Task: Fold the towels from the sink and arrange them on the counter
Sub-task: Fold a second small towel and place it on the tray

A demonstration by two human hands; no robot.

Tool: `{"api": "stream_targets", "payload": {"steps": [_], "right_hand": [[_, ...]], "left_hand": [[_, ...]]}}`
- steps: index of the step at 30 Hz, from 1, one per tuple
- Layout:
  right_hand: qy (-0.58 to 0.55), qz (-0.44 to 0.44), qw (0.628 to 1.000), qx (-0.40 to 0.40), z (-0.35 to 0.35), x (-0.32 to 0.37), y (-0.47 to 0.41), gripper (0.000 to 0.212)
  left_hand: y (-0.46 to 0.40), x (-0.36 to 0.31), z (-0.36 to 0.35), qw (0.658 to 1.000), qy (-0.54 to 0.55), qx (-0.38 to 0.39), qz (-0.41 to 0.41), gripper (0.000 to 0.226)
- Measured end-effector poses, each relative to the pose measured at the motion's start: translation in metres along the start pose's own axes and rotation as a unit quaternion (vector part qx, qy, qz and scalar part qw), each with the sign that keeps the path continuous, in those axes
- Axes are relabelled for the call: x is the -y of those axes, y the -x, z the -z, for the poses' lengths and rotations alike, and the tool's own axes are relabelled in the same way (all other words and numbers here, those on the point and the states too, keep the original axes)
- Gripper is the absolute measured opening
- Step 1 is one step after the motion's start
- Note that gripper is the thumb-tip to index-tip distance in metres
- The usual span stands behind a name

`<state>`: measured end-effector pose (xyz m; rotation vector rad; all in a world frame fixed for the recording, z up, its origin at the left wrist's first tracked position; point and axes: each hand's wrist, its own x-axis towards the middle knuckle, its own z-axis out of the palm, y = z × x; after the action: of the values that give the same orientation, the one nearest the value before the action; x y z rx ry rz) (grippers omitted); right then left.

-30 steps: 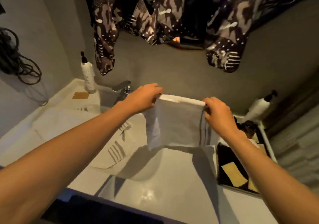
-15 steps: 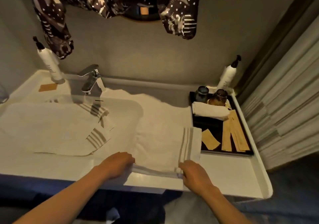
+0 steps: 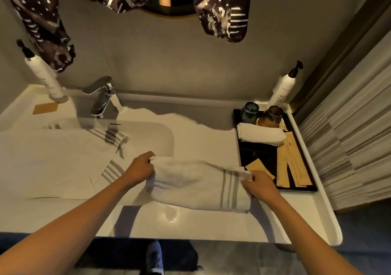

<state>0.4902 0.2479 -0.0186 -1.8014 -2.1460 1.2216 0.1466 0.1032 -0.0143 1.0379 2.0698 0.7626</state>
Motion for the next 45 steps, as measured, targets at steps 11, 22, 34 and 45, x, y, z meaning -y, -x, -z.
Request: {"api": "stream_targets", "payload": {"steps": [11, 22, 34, 45], "right_hand": [[0.159, -0.010, 0.973, -0.164, -0.032, -0.011, 0.003, 0.041], [0.190, 0.038, 0.964, -0.184, -0.042, 0.003, 0.008, 0.014], [-0.036, -0.120, 0.990, -0.060, -0.055, -0.008, 0.043, 0.042], [-0.083, -0.157, 0.980, -0.095, 0.022, -0.017, 0.050, 0.021]], "left_hand": [[-0.003, 0.016, -0.089, 0.920, -0.232, -0.110, -0.297, 0.015], [0.039, 0.036, -0.127, 0.864, -0.352, 0.061, -0.354, 0.056], [0.048, 0.043, -0.121, 0.888, -0.313, 0.085, -0.325, 0.050], [0.052, 0.012, -0.155, 0.857, -0.342, 0.165, -0.347, 0.061]]}}
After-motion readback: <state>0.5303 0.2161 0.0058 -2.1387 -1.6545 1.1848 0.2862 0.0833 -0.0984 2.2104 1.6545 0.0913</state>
